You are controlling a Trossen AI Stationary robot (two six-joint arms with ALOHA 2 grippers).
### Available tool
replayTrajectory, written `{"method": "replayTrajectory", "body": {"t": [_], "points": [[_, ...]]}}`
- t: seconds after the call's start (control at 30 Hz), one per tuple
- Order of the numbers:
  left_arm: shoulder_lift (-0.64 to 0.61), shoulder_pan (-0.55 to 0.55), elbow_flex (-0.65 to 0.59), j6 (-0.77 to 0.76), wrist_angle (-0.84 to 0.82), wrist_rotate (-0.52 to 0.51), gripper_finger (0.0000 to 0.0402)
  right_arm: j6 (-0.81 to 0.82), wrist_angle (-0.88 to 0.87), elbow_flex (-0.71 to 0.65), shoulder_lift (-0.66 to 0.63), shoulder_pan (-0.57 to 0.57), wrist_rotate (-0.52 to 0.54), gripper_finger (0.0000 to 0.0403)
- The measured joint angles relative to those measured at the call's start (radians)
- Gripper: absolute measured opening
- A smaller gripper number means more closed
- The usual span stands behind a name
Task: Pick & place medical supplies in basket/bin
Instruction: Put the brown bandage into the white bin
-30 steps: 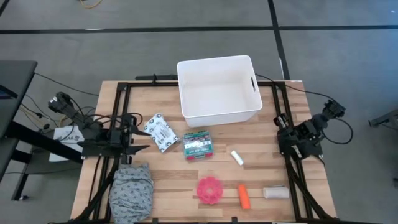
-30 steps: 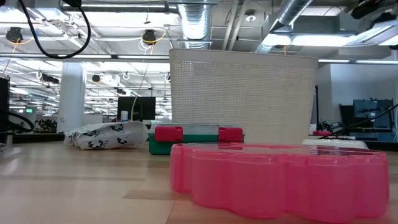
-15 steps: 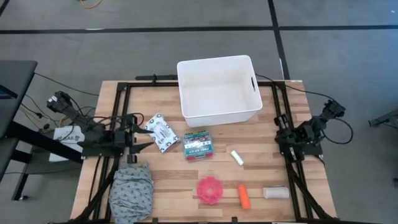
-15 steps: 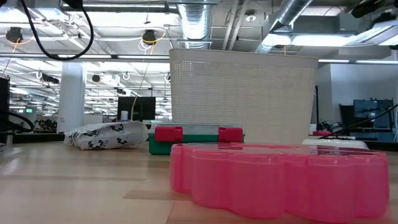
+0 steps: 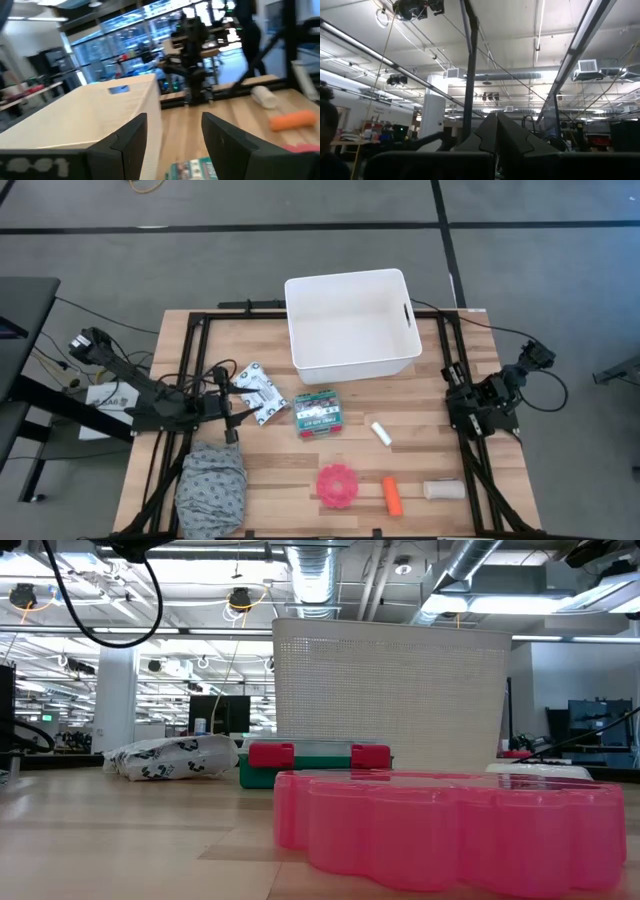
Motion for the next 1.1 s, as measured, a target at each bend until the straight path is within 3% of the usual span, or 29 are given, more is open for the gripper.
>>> {"method": "replayTrajectory", "body": {"t": [0.1, 0.2, 0.3, 0.43, 0.5, 0.6, 0.73, 0.8, 1.1], "points": [[0.021, 0.039, 0.000, -0.004, 0.024, -0.013, 0.0178, -0.002, 0.001, 0.000, 0.000, 0.000, 0.010, 0.0005], [0.036, 0.085, 0.000, -0.007, 0.026, -0.013, 0.0178, -0.006, 0.004, 0.000, 0.000, 0.000, 0.086, 0.0005], [0.048, 0.132, 0.000, -0.021, 0.027, -0.013, 0.0178, -0.009, 0.003, 0.000, 0.000, 0.000, 0.259, 0.0005], [0.049, 0.192, 0.000, -0.045, 0.027, -0.006, 0.0178, -0.029, -0.007, 0.000, 0.000, 0.000, 0.575, 0.0005], [0.049, 0.220, 0.000, -0.075, 0.029, 0.013, 0.0178, 0.011, -0.018, 0.000, 0.000, -0.002, 0.663, 0.0005], [0.049, 0.257, 0.000, -0.129, 0.064, 0.047, 0.0178, 0.053, -0.041, 0.000, 0.000, -0.011, 0.620, 0.0005], [0.049, 0.303, 0.000, -0.206, 0.076, 0.107, 0.0178, 0.116, -0.096, 0.008, 0.016, -0.022, 0.377, 0.0005], [0.049, 0.319, 0.000, -0.232, 0.076, 0.130, 0.0178, 0.161, -0.132, 0.032, 0.060, -0.028, 0.304, 0.0005], [0.049, 0.355, 0.000, -0.246, 0.076, 0.259, 0.0178, 0.294, -0.135, 0.193, 0.449, -0.072, 0.289, 0.0005]]}}
